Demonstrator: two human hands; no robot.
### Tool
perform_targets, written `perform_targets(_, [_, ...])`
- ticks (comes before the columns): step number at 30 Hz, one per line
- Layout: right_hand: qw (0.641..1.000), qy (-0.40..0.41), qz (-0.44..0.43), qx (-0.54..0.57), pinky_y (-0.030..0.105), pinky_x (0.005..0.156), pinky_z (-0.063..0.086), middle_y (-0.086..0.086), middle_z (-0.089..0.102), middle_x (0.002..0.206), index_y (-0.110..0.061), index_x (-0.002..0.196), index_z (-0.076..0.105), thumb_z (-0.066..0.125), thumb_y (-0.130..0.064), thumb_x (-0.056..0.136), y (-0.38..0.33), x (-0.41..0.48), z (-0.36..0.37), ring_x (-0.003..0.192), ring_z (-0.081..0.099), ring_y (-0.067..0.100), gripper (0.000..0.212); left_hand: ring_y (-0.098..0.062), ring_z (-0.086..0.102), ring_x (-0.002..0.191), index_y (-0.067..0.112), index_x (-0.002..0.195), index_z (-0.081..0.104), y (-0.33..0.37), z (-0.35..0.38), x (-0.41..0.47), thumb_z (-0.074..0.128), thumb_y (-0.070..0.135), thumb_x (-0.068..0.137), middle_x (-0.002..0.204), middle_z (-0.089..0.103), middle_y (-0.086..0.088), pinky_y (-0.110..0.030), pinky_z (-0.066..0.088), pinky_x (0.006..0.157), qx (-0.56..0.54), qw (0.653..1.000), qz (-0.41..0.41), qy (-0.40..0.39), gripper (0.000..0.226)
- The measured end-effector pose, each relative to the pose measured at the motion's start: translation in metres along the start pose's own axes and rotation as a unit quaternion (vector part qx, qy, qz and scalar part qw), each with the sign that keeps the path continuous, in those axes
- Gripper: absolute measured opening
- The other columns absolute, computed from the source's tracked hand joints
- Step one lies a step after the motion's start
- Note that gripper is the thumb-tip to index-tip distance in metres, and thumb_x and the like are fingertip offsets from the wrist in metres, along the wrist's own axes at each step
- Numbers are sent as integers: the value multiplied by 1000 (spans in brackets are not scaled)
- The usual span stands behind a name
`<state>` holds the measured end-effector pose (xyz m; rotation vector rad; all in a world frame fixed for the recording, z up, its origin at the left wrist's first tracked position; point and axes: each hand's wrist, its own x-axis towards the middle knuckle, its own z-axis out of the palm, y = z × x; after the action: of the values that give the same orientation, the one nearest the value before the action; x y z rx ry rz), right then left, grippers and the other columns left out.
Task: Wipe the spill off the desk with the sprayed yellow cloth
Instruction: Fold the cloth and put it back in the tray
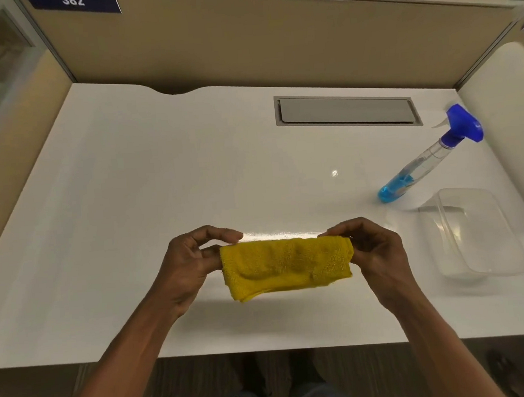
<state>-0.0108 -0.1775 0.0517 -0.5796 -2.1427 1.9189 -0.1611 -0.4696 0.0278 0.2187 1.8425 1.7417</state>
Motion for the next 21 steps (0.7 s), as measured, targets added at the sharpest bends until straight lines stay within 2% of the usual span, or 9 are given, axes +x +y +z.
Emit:
perform_targets(2, [998, 34, 49, 17, 48, 88, 63, 12, 80, 99, -8, 104, 77, 75, 3, 85, 6, -3, 0, 96, 77, 31, 22, -36, 81, 103, 7, 109, 80, -1, 2, 0, 80, -7, 87, 114, 84, -8, -45, 65, 97, 10, 1000, -23, 19, 27])
perform_targets(6, [991, 59, 119, 33, 42, 83, 61, 17, 80, 90, -11, 93, 81, 73, 1, 88, 16, -12, 0, 93, 75, 43, 16, -33, 82, 96, 11, 98, 85, -9, 7, 1, 82, -4, 85, 99, 85, -9, -48, 65, 96, 41, 996, -67, 53, 20])
perform_targets(8, [986, 80, 140, 31, 41, 81, 62, 15, 80, 89, -11, 93, 80, 73, -1, 89, 18, -16, 3, 93, 76, 41, 12, -30, 83, 92, 13, 94, 85, -13, 14, 0, 83, 1, 87, 95, 84, -9, -48, 66, 93, 52, 993, -87, 58, 14])
perform_targets(10, [984, 105, 143, 22, 46, 83, 64, 10, 80, 89, -12, 94, 79, 74, -6, 91, 18, -20, 6, 91, 77, 36, 8, -31, 83, 87, 12, 94, 83, -15, 24, -1, 81, 1, 90, 90, 84, -10, -47, 68, 87, 56, 991, -103, 68, 12])
perform_targets(12, [986, 130, 104, -24, 45, 83, 65, 4, 80, 87, -19, 94, 78, 75, -12, 92, 16, -27, 14, 87, 77, 27, 7, -36, 83, 86, 10, 95, 81, -15, 35, -3, 78, -1, 92, 86, 83, -13, -44, 70, 80, 35, 988, -124, 88, 11])
perform_targets(13, [985, 140, 69, -70, 40, 79, 65, 1, 79, 85, -22, 94, 78, 76, -16, 92, 13, -31, 18, 84, 76, 21, 7, -36, 83, 85, 10, 96, 80, -15, 41, -3, 78, 1, 93, 85, 83, -13, -43, 70, 78, 29, 986, -131, 97, 10])
perform_targets(16, [971, 153, -16, -182, 25, 66, 62, -9, 77, 82, -26, 95, 77, 76, -19, 90, 3, -47, 40, 79, 74, 9, 8, -26, 84, 79, 12, 98, 79, -12, 60, -8, 79, 10, 95, 85, 84, -7, -46, 70, 82, 29, 985, -139, 94, 4])
perform_targets(19, [955, 148, -87, -240, 26, 61, 62, -8, 74, 89, -19, 99, 77, 78, -20, 90, 7, -58, 66, 76, 72, 9, 9, -21, 85, 80, 13, 101, 79, -10, 80, -17, 79, 20, 97, 88, 85, -3, -45, 68, 88, 21, 988, -136, 72, 8])
perform_targets(21, [944, 147, -99, -279, 29, 60, 61, -7, 72, 95, -20, 101, 76, 79, -25, 90, 16, -62, 80, 76, 71, 8, 12, -21, 84, 83, 17, 100, 80, -10, 92, -21, 78, 22, 98, 92, 85, -3, -45, 69, 89, 38, 989, -127, 65, 6])
